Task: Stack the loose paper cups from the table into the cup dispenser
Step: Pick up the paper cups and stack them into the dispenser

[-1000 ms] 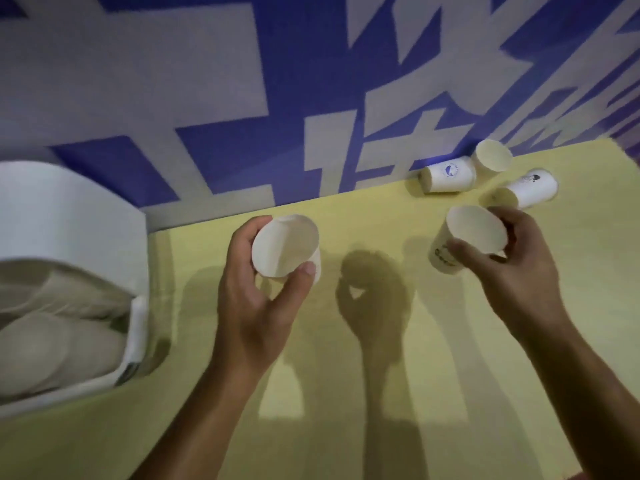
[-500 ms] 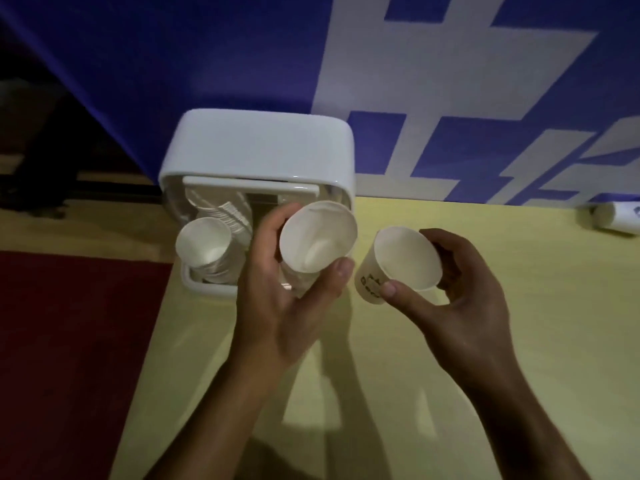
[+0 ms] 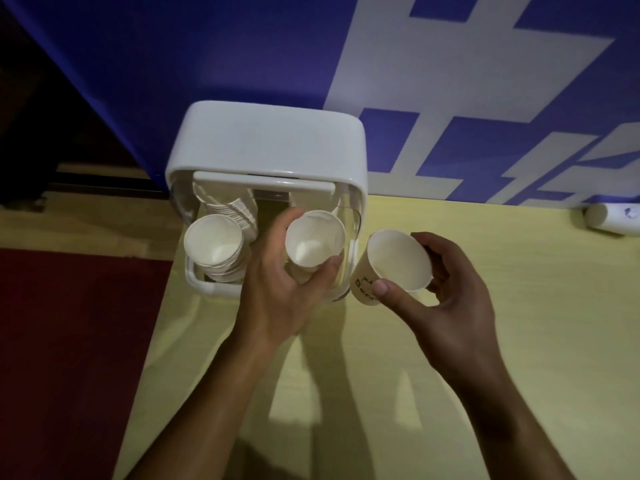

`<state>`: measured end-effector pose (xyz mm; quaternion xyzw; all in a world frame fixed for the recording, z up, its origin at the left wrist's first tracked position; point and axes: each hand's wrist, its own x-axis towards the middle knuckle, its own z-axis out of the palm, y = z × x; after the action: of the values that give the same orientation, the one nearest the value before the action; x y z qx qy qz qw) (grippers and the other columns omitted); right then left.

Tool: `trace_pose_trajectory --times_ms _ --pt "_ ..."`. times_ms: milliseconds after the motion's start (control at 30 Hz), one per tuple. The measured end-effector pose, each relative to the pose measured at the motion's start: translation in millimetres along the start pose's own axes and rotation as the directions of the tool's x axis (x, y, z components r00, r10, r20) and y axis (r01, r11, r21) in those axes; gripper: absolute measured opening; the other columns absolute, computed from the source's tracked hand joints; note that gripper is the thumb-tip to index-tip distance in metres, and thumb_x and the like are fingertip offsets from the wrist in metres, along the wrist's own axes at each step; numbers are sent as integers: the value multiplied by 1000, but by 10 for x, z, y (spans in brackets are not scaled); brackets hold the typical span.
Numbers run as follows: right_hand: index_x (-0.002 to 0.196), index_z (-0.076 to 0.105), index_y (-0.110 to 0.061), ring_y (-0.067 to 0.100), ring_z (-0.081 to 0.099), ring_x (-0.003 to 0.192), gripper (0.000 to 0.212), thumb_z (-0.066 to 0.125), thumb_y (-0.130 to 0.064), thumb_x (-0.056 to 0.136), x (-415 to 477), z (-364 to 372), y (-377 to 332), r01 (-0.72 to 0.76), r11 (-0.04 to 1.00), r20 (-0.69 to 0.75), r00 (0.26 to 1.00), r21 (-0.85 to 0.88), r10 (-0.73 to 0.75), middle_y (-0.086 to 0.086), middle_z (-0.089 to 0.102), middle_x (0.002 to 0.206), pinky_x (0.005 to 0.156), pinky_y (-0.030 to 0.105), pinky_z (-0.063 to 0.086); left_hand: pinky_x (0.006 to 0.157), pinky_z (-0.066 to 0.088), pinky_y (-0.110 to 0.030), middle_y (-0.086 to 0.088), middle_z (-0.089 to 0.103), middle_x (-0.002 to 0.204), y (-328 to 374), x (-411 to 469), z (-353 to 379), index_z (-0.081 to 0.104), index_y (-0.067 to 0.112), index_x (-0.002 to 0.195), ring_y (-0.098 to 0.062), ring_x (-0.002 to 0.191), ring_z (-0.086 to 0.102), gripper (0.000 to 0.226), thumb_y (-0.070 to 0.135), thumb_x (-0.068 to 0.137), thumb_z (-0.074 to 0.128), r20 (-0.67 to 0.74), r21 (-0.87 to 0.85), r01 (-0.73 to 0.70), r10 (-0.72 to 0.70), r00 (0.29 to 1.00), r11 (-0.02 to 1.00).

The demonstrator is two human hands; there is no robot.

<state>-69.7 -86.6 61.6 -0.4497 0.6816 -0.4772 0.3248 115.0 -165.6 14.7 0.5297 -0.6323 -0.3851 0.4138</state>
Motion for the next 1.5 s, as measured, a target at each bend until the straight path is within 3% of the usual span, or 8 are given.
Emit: trace_pose_trajectory --times_ms 133,333,500,700,933,1100,1200,1500 --pt "118 61 -42 4 65 109 64 89 -54 62 18 37 17 8 1000 -6 1000 -18 -8 -26 67 116 82 12 50 102 51 -43 12 64 131 -149 6 48 56 30 137 -13 125 58 68 46 76 82 62 48 61 -64 996 997" --pt "120 60 -43 6 65 113 64 90 -50 64 69 122 17 49 998 -23 999 -27 -49 -23 67 120 85 17 54 99 53 -37 18 60 131 -186 -46 46 52 42 135 -7 122 58 72 43 74 91 91 43 165 -168 982 985" --pt "124 61 -34 8 65 115 66 92 -46 66 128 191 -113 109 994 -59 992 -5 -109 -19 68 120 88 20 54 103 52 -46 11 62 136 -200 -57 -33 49 35 142 -13 129 58 73 43 79 84 159 -13 160 -156 975 987" --pt "128 60 -28 11 65 118 69 95 -40 70 215 436 -245 171 985 -10 985 9 -171 -15 67 127 91 27 56 95 47 -11 23 64 130 138 -118 -230 57 34 137 6 125 57 36 35 102 48 19 -251 115 -114 993 961" --pt "126 61 -33 3 63 114 67 94 -45 69 201 690 -23 150 987 43 988 -50 -148 -19 67 122 94 22 52 96 52 -23 12 69 126 110 -18 -138 65 26 134 -4 121 62 38 31 107 39 16 -200 124 -124 992 972" --pt "126 59 -41 -12 55 114 66 94 -45 70 216 774 206 131 984 55 991 -123 -125 -32 59 119 91 2 36 91 57 -35 11 73 117 -67 -18 -71 69 28 125 -10 111 67 34 19 108 42 36 -100 167 -164 986 981" --pt "132 63 -31 -11 53 117 71 94 -44 70 243 820 315 90 986 67 994 -138 -82 -24 63 123 94 4 36 84 55 -23 11 73 115 -145 -22 -52 70 30 124 -9 107 68 34 16 108 43 58 -79 193 -188 980 978" --pt "148 51 -30 -8 47 124 92 88 -61 69 247 777 302 47 972 139 990 -231 -15 -27 52 135 101 12 39 98 58 -37 12 70 126 -128 -20 -10 63 25 136 -3 112 67 31 24 107 53 -21 -133 223 -227 974 966"
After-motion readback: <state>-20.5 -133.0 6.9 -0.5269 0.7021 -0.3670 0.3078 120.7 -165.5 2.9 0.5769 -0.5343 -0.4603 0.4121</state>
